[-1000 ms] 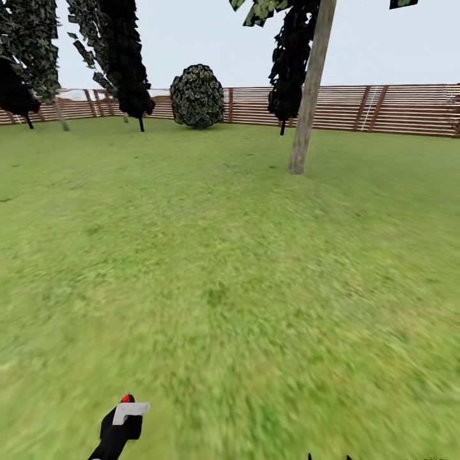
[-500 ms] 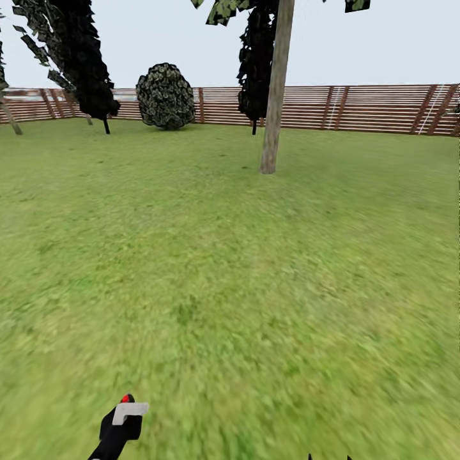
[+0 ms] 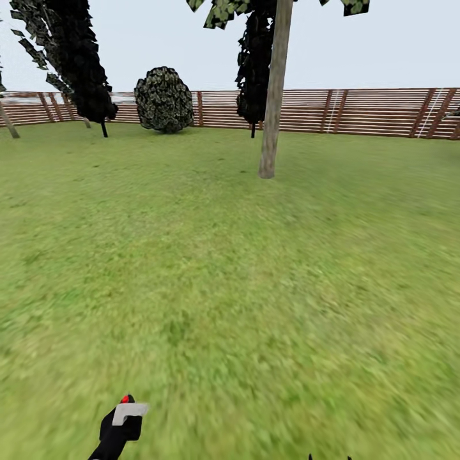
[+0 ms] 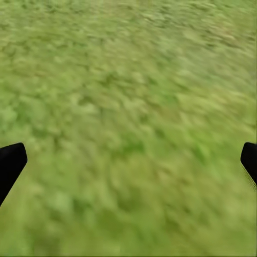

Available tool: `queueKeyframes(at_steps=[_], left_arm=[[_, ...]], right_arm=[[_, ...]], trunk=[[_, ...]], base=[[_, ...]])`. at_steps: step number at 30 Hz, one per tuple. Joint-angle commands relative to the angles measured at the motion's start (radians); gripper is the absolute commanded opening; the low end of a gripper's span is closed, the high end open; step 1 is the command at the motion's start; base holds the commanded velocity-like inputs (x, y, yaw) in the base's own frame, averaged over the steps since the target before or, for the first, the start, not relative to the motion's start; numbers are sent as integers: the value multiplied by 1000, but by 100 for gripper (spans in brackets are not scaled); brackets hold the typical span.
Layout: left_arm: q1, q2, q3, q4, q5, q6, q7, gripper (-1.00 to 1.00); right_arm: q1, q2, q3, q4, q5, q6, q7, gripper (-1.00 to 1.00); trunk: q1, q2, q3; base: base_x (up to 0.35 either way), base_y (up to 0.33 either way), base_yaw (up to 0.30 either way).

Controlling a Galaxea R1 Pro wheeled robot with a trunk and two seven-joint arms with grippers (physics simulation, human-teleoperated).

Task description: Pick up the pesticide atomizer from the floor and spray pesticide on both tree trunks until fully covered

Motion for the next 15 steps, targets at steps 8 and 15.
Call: queueKeyframes(at_steps=[8, 15], left_arm=[[0, 0, 0, 0, 0, 0, 0, -100], [0, 0, 0, 0, 0, 0, 0, -100]], right_arm=[[0, 0, 0, 0, 0, 0, 0, 100], [0, 0, 0, 0, 0, 0, 0, 100]], trunk=[[0, 0, 0], [0, 0, 0]], base=[[313, -93, 0], [313, -106, 0]])
